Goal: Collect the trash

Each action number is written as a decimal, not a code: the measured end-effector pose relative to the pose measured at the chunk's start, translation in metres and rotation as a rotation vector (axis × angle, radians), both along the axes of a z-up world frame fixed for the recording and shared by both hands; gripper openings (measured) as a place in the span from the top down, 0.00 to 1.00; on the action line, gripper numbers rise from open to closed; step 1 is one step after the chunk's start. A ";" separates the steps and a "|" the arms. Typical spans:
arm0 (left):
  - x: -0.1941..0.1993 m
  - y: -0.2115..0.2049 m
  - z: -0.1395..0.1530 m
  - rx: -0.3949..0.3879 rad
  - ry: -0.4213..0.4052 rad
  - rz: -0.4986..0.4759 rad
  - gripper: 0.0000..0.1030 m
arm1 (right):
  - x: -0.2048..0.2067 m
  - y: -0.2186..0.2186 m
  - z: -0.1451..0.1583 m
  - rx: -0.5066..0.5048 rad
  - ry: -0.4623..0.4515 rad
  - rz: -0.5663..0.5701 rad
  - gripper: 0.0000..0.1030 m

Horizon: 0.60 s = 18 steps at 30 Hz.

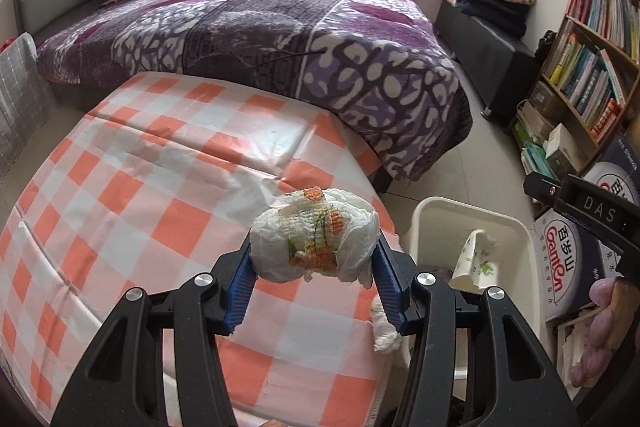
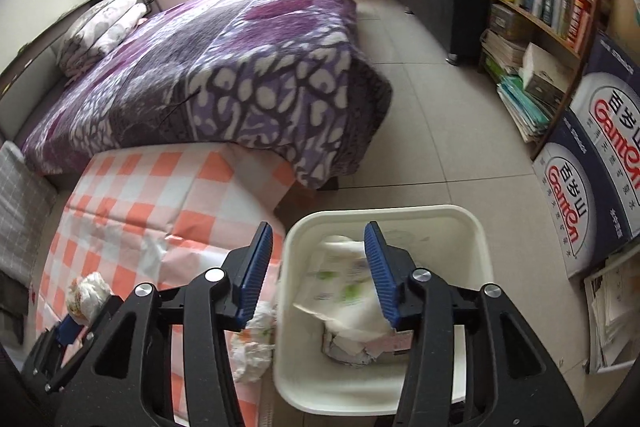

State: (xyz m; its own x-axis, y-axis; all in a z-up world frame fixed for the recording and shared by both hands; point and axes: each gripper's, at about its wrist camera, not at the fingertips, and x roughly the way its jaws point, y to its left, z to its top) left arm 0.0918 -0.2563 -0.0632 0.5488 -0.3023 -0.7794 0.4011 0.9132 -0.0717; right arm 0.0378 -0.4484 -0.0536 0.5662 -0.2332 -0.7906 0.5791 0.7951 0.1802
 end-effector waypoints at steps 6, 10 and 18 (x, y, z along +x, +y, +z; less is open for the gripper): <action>-0.017 -0.033 -0.005 -0.005 0.026 -0.077 0.49 | -0.022 -0.032 0.001 0.031 -0.008 -0.066 0.43; -0.028 -0.051 -0.009 -0.003 0.040 -0.129 0.49 | -0.034 -0.048 0.002 0.053 -0.022 -0.111 0.37; -0.041 -0.083 -0.017 -0.082 0.167 -0.279 0.46 | -0.054 -0.077 0.002 0.123 -0.052 -0.194 0.32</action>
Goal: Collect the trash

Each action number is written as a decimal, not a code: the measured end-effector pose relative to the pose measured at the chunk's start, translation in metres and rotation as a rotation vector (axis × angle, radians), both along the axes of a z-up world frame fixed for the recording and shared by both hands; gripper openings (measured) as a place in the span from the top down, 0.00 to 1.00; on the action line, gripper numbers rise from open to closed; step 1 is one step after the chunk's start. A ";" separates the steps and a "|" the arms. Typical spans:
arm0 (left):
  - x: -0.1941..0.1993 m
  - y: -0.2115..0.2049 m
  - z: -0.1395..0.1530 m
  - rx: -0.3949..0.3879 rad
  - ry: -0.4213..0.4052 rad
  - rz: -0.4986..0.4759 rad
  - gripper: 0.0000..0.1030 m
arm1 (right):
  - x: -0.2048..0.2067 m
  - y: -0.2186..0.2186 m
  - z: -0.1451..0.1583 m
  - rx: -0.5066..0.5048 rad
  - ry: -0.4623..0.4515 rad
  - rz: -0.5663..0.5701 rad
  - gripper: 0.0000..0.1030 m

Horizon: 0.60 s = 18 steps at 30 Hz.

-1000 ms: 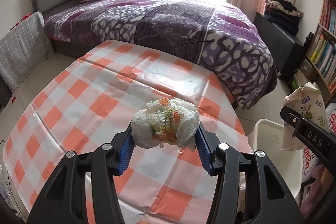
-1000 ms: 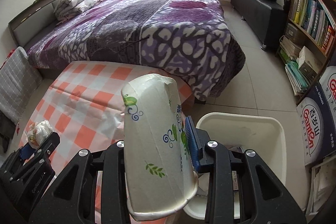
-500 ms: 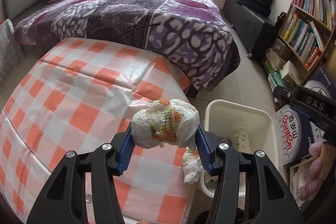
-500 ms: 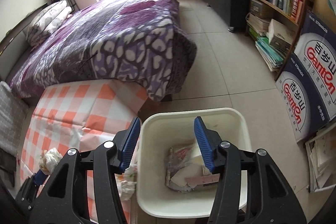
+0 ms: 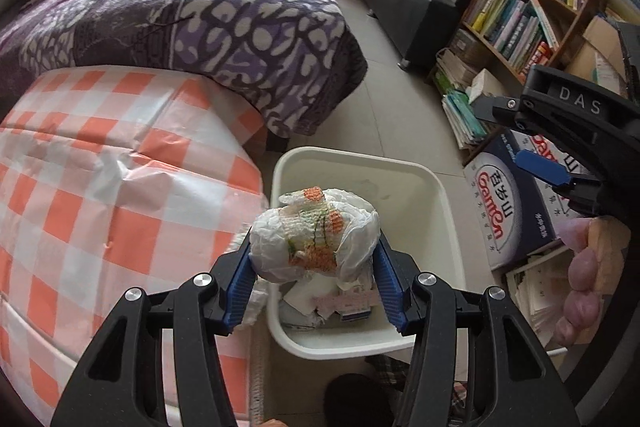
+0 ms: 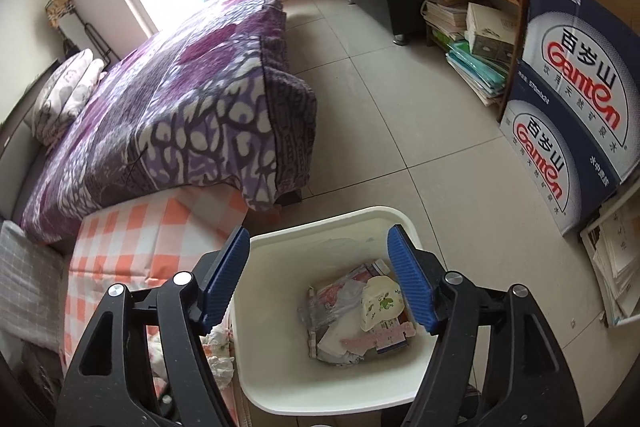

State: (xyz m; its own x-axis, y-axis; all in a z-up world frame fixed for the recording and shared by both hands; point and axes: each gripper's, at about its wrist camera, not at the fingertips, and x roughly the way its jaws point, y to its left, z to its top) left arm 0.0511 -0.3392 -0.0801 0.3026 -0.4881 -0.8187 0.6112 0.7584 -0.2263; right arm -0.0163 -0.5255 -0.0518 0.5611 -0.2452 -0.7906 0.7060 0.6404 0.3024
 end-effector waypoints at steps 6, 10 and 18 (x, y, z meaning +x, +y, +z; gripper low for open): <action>-0.001 -0.007 -0.003 -0.092 0.116 -0.067 0.22 | -0.009 -0.012 -0.002 0.032 -0.008 -0.027 0.25; 0.001 -0.002 -0.006 -0.046 0.102 -0.028 0.22 | -0.012 -0.014 -0.002 0.047 -0.009 -0.030 0.22; 0.011 0.031 -0.006 0.037 0.036 0.048 0.22 | -0.004 0.002 -0.007 0.060 0.006 -0.022 0.16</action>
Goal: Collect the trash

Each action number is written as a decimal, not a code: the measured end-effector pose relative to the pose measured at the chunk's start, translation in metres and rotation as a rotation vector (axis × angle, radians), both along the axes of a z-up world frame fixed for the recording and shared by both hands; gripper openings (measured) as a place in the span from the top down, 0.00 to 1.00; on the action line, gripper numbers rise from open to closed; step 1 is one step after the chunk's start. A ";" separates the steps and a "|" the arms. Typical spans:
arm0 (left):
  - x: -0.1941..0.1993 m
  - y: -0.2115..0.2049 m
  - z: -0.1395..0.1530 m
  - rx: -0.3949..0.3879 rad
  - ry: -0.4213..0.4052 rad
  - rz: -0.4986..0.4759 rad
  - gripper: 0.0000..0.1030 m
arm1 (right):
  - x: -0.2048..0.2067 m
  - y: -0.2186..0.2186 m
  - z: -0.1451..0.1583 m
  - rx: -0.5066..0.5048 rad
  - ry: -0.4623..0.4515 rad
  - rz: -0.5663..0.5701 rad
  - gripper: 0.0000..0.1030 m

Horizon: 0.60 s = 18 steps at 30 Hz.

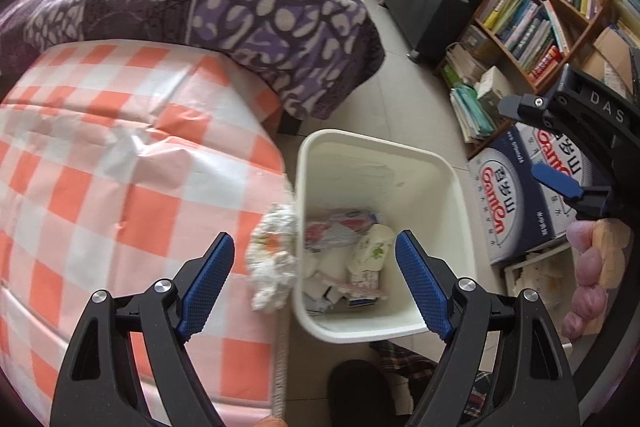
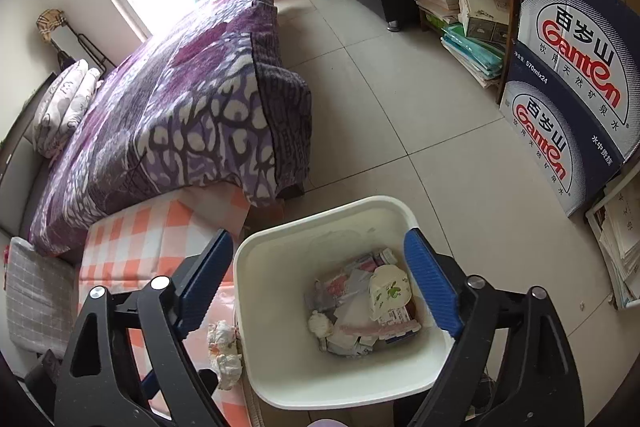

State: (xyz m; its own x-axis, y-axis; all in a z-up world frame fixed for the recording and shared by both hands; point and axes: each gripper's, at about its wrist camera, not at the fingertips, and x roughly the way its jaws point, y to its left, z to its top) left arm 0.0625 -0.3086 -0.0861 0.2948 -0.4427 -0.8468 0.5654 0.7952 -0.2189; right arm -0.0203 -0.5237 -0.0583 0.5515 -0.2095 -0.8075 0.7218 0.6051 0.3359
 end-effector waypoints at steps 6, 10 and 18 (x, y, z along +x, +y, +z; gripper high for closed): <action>0.011 0.035 -0.002 0.136 -0.113 0.079 0.22 | 0.013 0.032 -0.012 0.057 0.052 0.050 0.14; 0.028 0.068 -0.003 0.183 -0.146 0.161 0.22 | 0.028 0.063 -0.018 -0.015 0.104 0.139 0.14; 0.059 0.131 0.007 0.175 -0.136 0.314 0.22 | 0.062 0.135 -0.049 -0.085 0.237 0.352 0.16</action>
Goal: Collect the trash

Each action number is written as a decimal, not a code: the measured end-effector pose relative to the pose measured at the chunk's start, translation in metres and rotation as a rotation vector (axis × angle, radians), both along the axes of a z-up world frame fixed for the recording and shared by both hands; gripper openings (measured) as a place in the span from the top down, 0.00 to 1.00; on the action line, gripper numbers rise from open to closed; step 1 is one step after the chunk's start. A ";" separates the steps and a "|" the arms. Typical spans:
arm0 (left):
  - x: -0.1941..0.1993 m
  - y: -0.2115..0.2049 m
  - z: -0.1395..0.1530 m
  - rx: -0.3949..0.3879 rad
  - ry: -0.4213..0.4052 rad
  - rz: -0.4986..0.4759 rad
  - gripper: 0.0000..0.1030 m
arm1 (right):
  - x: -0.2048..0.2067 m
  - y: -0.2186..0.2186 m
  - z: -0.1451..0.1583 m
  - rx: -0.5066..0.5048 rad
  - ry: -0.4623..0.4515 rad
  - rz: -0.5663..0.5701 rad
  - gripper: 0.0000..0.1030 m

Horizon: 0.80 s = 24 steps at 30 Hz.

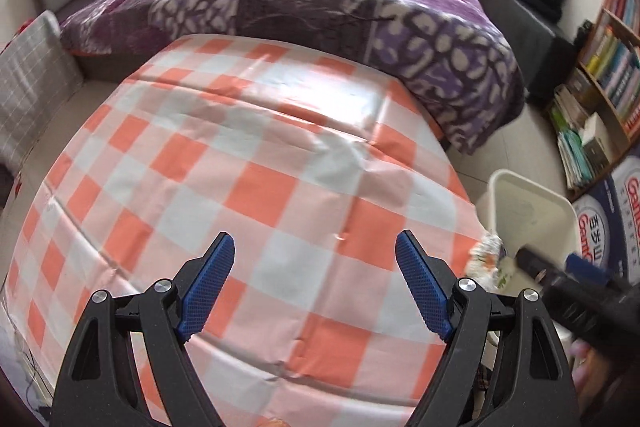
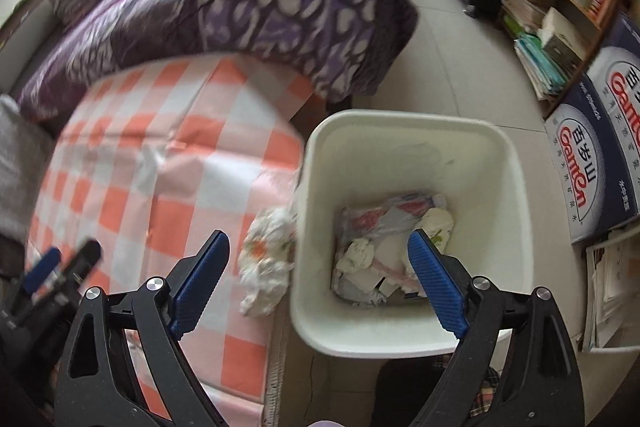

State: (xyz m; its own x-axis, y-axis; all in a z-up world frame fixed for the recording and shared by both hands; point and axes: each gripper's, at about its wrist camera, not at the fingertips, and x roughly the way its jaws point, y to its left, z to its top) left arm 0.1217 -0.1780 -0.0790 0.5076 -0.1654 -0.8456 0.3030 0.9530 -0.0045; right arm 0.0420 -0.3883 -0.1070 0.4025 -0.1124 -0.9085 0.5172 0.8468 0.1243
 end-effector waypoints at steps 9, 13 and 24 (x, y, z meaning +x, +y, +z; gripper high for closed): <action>0.014 0.042 0.001 -0.015 0.013 0.077 0.22 | 0.029 0.049 -0.038 -0.108 0.122 0.104 0.24; 0.018 0.050 -0.003 -0.019 0.037 0.102 0.22 | 0.038 0.055 -0.051 -0.121 0.160 0.118 0.56; 0.016 0.041 0.010 -0.064 0.007 0.097 0.22 | 0.024 0.033 -0.003 -0.141 -0.029 0.062 0.66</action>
